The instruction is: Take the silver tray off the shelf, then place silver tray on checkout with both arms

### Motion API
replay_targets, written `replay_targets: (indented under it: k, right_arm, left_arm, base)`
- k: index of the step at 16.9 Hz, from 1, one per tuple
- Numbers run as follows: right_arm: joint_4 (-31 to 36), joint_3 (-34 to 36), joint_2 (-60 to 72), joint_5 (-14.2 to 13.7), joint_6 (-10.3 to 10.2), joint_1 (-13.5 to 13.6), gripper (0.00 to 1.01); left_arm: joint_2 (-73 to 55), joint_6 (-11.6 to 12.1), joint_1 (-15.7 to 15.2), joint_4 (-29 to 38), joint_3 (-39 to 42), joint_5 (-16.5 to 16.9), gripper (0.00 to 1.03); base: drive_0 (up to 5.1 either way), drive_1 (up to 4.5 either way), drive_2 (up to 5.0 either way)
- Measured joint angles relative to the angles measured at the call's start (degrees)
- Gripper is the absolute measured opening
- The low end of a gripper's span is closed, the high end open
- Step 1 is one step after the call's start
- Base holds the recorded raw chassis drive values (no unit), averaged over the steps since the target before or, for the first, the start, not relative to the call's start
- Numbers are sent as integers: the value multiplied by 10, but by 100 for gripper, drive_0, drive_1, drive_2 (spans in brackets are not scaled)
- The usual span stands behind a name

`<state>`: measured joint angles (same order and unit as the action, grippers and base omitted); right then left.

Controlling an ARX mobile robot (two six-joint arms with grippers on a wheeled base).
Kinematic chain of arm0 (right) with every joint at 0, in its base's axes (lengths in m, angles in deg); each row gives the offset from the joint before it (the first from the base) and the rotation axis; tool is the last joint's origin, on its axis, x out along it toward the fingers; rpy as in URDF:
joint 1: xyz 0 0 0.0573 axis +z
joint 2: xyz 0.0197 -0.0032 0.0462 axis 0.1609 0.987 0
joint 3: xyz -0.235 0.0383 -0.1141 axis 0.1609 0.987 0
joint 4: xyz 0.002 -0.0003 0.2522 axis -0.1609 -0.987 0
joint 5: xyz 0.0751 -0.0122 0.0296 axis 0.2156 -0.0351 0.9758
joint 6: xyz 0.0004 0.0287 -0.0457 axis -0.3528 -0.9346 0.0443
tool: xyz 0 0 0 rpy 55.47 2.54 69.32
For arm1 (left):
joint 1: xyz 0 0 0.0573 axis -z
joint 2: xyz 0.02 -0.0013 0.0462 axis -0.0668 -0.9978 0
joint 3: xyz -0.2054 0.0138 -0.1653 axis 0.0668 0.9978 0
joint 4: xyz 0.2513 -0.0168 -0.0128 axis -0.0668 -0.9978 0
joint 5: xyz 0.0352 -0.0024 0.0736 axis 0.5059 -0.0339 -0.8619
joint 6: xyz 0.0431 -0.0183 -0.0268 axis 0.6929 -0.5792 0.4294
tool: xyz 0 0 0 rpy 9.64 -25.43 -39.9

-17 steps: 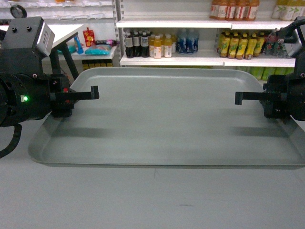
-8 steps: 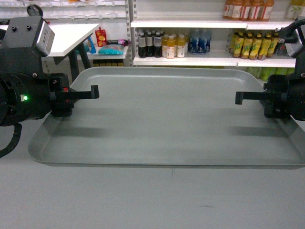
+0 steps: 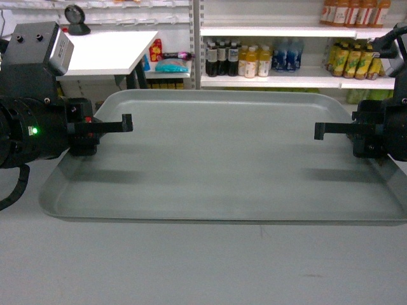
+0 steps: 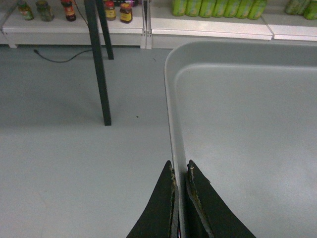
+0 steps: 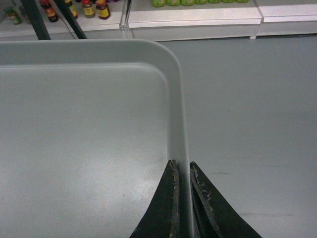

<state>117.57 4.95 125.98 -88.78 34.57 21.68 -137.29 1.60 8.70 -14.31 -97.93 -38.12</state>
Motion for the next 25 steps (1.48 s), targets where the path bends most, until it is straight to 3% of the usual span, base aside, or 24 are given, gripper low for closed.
replay_targets:
  k: [25]
  right_arm:
    - [0, 0, 0, -2, 0, 3, 3]
  left_arm:
    - [0, 1, 0, 0, 0, 0, 4]
  base:
    - [-502, 243, 243]
